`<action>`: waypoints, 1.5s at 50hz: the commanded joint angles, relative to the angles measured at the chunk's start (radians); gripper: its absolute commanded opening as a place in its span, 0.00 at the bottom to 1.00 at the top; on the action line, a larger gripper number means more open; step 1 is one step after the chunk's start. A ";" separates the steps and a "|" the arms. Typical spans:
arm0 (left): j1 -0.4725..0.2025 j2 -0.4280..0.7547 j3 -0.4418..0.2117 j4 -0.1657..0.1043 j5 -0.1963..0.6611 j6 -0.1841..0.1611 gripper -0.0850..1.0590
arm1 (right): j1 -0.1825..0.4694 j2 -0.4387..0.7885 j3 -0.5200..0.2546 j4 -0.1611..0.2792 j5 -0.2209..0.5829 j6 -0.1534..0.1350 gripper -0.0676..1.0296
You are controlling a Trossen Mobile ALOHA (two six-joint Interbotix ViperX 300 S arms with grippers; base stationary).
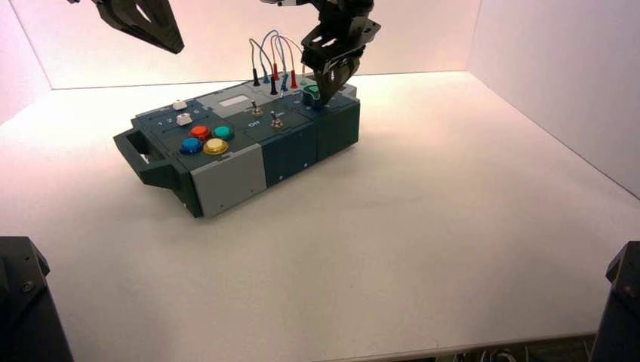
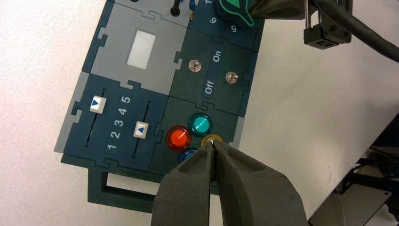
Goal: Turn the knob to position 6.
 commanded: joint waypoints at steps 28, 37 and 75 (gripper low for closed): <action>-0.002 -0.017 -0.015 -0.003 -0.005 0.006 0.05 | 0.044 0.020 -0.117 0.005 0.044 -0.005 0.04; -0.002 -0.017 -0.017 -0.005 -0.005 0.006 0.05 | 0.046 0.026 -0.132 0.005 0.044 -0.005 0.04; -0.002 -0.020 -0.015 -0.005 -0.005 0.006 0.05 | 0.049 -0.074 -0.130 0.015 0.092 -0.005 0.04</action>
